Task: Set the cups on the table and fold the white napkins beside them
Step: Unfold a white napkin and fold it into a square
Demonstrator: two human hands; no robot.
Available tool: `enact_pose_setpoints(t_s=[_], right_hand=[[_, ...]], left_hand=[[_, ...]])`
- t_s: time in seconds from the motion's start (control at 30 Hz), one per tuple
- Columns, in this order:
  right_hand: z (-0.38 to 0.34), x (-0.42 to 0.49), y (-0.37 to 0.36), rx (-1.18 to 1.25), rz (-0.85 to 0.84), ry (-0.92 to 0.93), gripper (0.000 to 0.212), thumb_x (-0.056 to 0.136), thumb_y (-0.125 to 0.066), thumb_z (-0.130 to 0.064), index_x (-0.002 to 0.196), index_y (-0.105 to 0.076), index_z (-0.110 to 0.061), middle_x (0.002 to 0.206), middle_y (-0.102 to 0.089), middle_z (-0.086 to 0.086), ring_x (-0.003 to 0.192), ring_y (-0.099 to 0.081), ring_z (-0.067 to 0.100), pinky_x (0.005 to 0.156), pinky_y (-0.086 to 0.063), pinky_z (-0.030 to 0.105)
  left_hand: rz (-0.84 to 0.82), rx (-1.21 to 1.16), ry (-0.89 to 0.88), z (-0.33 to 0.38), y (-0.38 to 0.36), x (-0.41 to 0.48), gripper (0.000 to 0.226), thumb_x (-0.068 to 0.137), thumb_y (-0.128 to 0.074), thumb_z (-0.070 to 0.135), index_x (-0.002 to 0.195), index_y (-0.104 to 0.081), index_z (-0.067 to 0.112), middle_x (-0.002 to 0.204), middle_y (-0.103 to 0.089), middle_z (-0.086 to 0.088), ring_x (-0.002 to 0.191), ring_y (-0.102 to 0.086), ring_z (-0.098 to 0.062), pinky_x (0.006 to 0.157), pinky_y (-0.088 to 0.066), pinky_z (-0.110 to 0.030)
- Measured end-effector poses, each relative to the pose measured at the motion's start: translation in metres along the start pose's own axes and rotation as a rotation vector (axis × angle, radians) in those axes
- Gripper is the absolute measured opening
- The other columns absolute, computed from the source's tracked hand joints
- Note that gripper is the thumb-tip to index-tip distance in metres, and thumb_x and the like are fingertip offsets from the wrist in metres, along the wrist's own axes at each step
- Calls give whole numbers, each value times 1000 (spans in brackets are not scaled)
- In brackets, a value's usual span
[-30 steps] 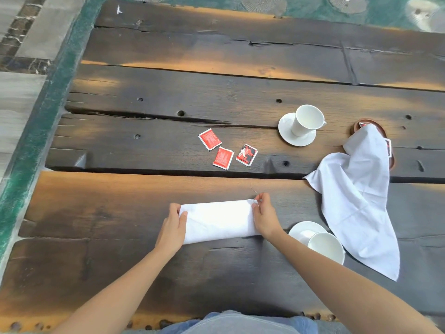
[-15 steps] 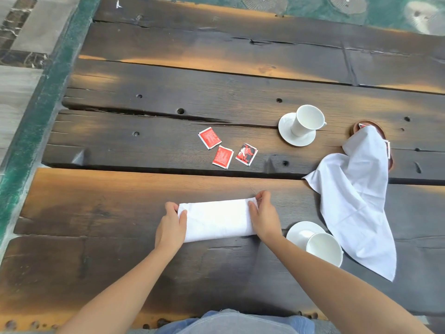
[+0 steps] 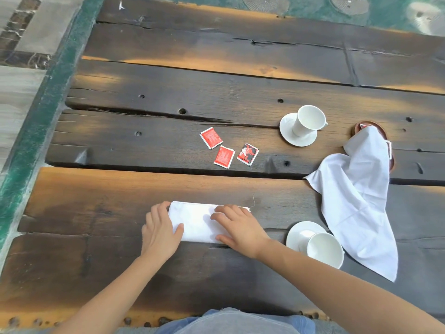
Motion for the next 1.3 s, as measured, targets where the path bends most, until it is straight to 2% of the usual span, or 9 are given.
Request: enact_pose_setpoints(t_s=[0.1, 0.2, 0.3, 0.7, 0.9, 1.0, 1.03, 1.1, 1.3], right_hand=[[-8, 2, -15, -37, -52, 23, 63, 94, -48, -41, 148, -24, -18, 159, -18, 1, 146, -13, 21, 119, -10, 40], [-13, 5, -28, -135, -99, 58, 71, 96, -44, -40, 152, -8, -12, 161, -5, 3, 149, -1, 22, 119, 2, 42], [-4, 4, -36, -249, -148, 38, 69, 100, -34, -40, 152, 2, -11, 161, 5, 4, 148, 6, 23, 118, 6, 45], [41, -7, -45, -328, -220, 16, 67, 99, -12, -52, 148, 20, -19, 155, 25, -3, 147, 15, 21, 117, 9, 47], [40, -4, -44, -239, -230, 0, 64, 99, -18, -49, 151, 10, -22, 160, 14, -4, 148, 7, 21, 118, 0, 46], [41, 1, -25, -70, -96, -113, 50, 100, -32, -30, 149, -20, -26, 159, -17, 1, 144, -18, 24, 115, -19, 41], [41, 2, -21, -58, -59, -151, 49, 99, -35, -24, 147, -25, -26, 156, -23, 1, 139, -24, 25, 111, -24, 40], [42, 4, -20, -66, -15, -243, 50, 97, -38, -18, 145, -28, -26, 149, -31, 2, 130, -33, 27, 100, -33, 38], [61, -16, -21, 239, 82, -529, 27, 90, -48, -14, 116, -43, -18, 117, -39, 2, 99, -50, 24, 67, -50, 39]], left_hand=[[80, 222, -411, 32, 8, -13, 66, 78, -70, 26, 135, -41, 13, 142, -44, -11, 128, -45, -33, 104, -37, -50], [-95, 425, -686, 55, -14, -16, 72, 90, -54, 38, 149, -20, 19, 159, -15, -5, 146, -16, -26, 116, -12, -51], [-241, 553, -670, 48, -34, -1, 71, 98, -30, 48, 150, 10, 22, 159, 15, 2, 146, 14, -19, 116, 10, -48], [-326, 665, -528, -1, -38, 24, 83, 88, -17, 69, 137, 33, 24, 152, 31, 2, 139, 30, -22, 113, 17, -50], [-287, 687, -471, 7, -31, 20, 84, 90, -25, 66, 146, 19, 20, 151, 30, -2, 144, 23, -26, 113, 14, -55], [-147, 539, -584, 41, -20, -7, 66, 83, -54, 43, 143, -35, 22, 156, -24, -9, 142, -26, -27, 116, -16, -50], [-140, 451, -673, 55, -24, -22, 57, 74, -64, 36, 129, -53, 23, 143, -47, -7, 129, -47, -24, 109, -34, -43], [-162, 323, -797, 78, -37, -51, 44, 64, -69, 30, 108, -62, 26, 119, -62, 3, 106, -62, -18, 91, -50, -30], [-277, 298, -706, 88, -62, -56, 50, 86, -44, 37, 133, -41, 20, 143, -37, 0, 137, -29, -19, 118, -13, -36]])
Point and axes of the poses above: each hand's wrist, its own x-axis towards the middle knuckle, its own y-axis out of the back of the hand, z = x × y, the point moved 8 cm from there along x, towards the middle knuckle
